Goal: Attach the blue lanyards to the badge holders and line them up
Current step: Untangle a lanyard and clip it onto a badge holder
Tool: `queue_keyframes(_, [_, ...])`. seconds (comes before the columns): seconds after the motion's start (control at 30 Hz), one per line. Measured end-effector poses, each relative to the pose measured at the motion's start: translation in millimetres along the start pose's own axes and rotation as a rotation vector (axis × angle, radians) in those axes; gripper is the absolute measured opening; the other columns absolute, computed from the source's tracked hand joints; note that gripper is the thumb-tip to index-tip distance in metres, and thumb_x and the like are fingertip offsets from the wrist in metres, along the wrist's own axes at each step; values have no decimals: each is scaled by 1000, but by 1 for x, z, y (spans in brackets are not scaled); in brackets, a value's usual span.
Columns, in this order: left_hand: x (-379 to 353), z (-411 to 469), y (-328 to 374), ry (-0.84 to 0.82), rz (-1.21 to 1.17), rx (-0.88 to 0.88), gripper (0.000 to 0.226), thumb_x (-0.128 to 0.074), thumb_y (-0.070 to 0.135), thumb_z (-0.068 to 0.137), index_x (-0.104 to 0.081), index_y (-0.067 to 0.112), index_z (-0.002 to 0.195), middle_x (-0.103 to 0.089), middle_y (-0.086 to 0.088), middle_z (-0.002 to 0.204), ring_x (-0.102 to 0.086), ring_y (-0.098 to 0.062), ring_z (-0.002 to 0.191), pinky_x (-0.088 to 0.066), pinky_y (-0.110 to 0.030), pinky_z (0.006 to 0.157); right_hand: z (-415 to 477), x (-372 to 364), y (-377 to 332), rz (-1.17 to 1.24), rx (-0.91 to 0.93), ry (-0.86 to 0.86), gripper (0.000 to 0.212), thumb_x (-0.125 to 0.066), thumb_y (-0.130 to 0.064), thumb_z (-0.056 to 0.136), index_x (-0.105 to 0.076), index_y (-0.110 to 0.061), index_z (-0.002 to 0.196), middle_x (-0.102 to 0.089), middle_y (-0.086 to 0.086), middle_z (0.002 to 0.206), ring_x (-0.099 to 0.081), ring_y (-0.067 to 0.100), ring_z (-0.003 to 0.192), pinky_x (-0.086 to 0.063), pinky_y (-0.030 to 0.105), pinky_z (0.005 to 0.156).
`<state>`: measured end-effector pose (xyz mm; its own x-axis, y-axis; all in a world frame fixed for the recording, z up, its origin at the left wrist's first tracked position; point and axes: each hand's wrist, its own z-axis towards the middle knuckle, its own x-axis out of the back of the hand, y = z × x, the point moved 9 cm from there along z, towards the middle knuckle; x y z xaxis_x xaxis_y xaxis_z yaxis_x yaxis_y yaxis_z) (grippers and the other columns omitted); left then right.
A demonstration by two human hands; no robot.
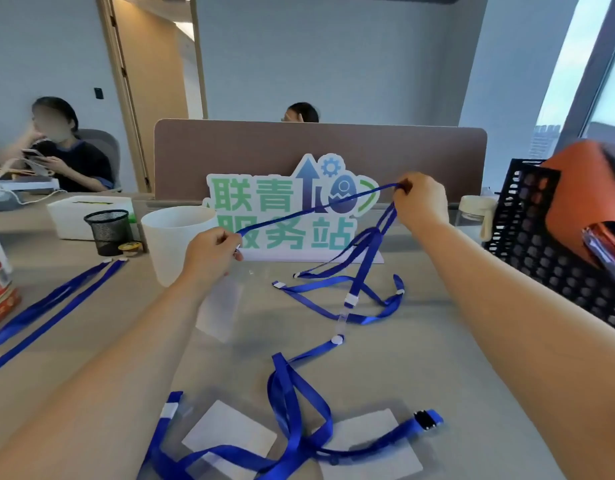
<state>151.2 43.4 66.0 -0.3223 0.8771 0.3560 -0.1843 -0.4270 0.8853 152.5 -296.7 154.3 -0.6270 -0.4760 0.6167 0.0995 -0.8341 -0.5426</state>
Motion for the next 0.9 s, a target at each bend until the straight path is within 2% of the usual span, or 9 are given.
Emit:
queue_keyframes(0.13, [-17, 2, -3, -29, 7, 11, 18, -47, 15, 90, -60, 5, 83, -63, -2, 68, -51, -11, 64, -37, -25, 48, 3, 3, 24, 179, -93, -58, 23, -37, -7, 92, -60, -9, 87, -66, 16, 90, -64, 25, 62, -57, 40, 75])
queue_keyframes(0.27, [-42, -1, 6, -124, 1, -19, 16, -47, 11, 92, -62, 12, 88, -65, 3, 71, -49, -7, 66, -35, -24, 45, 2, -5, 30, 371, -157, -108, 24, -39, -18, 98, -61, -11, 103, -59, 6, 92, -59, 12, 58, -52, 29, 66])
queue_keyframes(0.37, [-65, -7, 13, -266, 40, -27, 17, -48, 9, 91, -62, 14, 84, -66, 4, 75, -46, -7, 60, -33, -19, 41, -3, -10, 27, 406, -153, -194, 30, -37, -24, 99, -61, -9, 109, -59, 8, 87, -54, 15, 59, -48, 28, 64])
queue_keyframes(0.5, [-98, -22, 19, -541, 176, -55, 21, -48, 6, 88, -64, 13, 77, -68, 0, 73, -43, -3, 45, -35, -15, 42, -13, -6, 14, 466, -64, -263, 25, -40, -16, 97, -61, -3, 91, -59, 12, 86, -53, 25, 72, -47, 34, 66])
queue_keyframes(0.57, [-109, -29, 17, -630, 255, -59, 23, -47, 4, 87, -64, 14, 74, -68, 2, 69, -48, -1, 49, -39, -13, 48, -20, -11, 11, 697, -140, -331, 23, -44, -19, 92, -58, -11, 76, -59, 13, 84, -55, 25, 71, -47, 32, 66])
queue_keyframes(0.63, [-117, -35, 10, -718, 354, -55, 21, -48, 6, 86, -65, 14, 75, -69, 3, 70, -52, -3, 58, -42, -13, 55, -29, -20, 7, 804, -156, -431, 28, -38, -14, 94, -58, -11, 75, -59, 14, 84, -56, 24, 72, -48, 34, 70])
queue_keyframes(0.7, [-122, -41, 1, -808, 487, -54, 21, -49, 9, 86, -66, 15, 76, -68, 5, 74, -55, -6, 66, -44, -16, 61, -34, -26, 4, 673, -57, -485, 26, -39, -16, 95, -61, -10, 83, -65, 6, 79, -57, 22, 71, -51, 35, 74])
queue_keyframes(0.8, [-124, -43, -14, -869, 699, -56, 18, -55, 14, 83, -69, 20, 73, -62, 6, 71, -52, -8, 67, -41, -19, 62, -43, -32, 5, 427, 59, -528, 23, -41, -3, 95, -64, -5, 95, -64, -13, 62, -56, 15, 68, -53, 21, 67])
queue_keyframes(0.9, [-126, -38, -18, -832, 827, -102, 17, -56, 19, 84, -73, 17, 84, -63, 1, 81, -54, -16, 77, -42, -28, 70, -52, -37, 3, 363, 137, -559, 13, -53, -3, 91, -64, -10, 91, -62, -8, 76, -58, 11, 72, -50, 10, 63])
